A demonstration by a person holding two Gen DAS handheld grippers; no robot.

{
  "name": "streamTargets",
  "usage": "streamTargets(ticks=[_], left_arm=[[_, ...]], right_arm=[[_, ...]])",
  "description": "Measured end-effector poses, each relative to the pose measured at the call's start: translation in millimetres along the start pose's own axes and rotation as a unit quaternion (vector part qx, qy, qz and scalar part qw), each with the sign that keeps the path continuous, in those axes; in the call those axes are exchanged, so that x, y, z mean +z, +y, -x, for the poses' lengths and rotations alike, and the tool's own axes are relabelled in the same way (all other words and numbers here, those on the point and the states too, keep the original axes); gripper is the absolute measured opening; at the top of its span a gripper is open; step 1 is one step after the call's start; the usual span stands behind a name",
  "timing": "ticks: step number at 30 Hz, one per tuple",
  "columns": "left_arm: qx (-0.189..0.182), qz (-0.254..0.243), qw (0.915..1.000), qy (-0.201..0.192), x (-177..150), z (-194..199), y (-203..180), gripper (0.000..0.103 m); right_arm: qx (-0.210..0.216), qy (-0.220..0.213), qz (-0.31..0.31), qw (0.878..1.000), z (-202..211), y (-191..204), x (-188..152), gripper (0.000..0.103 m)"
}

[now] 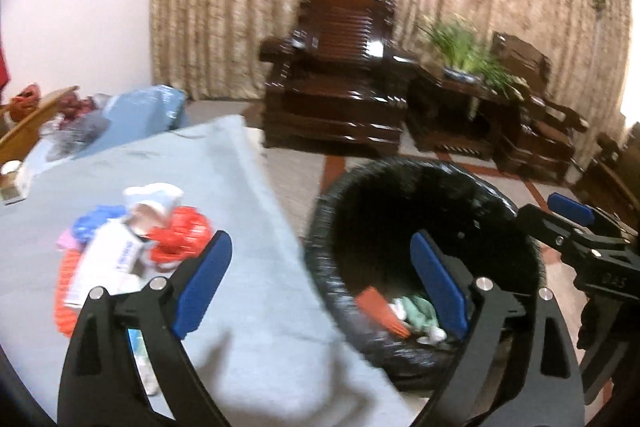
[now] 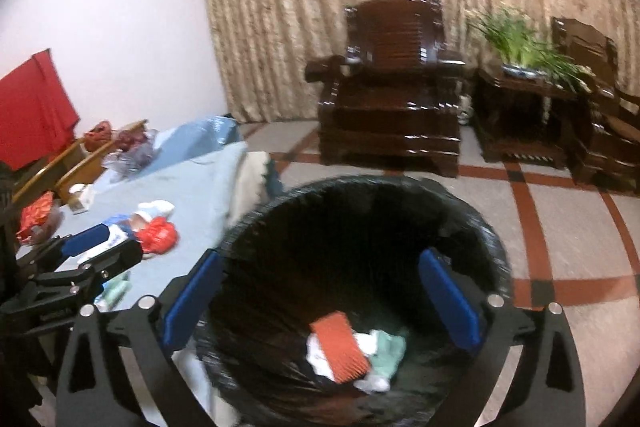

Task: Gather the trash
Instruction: 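Carry glove and orange net over the bin and release both, then return both grippers to the pile on the table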

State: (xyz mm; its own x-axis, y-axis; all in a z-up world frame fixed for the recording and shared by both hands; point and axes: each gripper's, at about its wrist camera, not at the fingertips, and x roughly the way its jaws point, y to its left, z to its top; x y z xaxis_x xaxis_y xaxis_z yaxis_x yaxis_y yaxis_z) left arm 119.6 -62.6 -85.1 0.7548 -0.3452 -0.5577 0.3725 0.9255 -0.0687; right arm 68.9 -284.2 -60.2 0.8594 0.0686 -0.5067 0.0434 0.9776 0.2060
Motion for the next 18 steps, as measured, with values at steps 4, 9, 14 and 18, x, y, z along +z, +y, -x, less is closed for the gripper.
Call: streamTargets(ticks=[4, 9, 14, 18], left_arm=[[0.047, 0.009, 0.9986, -0.021, 1.7, 25.0, 30.1, 0.089], [0.095, 0.028, 0.9945, -0.033, 0.7, 49.4, 67.9, 0.089], [0.138, 0.047, 0.9888, -0.033, -5.2, 63.5, 105.8, 0.089], [0.161, 0.064, 0.9845, -0.027, -13.0, 68.0, 133.0, 0.089]], right_arm=[[0.027, -0.006, 0.009, 1.000, -6.7, 26.7, 2.8, 0.097], [0.066, -0.001, 0.028, 0.997, -24.9, 67.7, 3.3, 0.097], [0.102, 0.008, 0.050, 0.994, -42.8, 107.3, 1.0, 0.097], [0.121, 0.014, 0.062, 0.991, -53.9, 131.8, -2.4, 0.097]])
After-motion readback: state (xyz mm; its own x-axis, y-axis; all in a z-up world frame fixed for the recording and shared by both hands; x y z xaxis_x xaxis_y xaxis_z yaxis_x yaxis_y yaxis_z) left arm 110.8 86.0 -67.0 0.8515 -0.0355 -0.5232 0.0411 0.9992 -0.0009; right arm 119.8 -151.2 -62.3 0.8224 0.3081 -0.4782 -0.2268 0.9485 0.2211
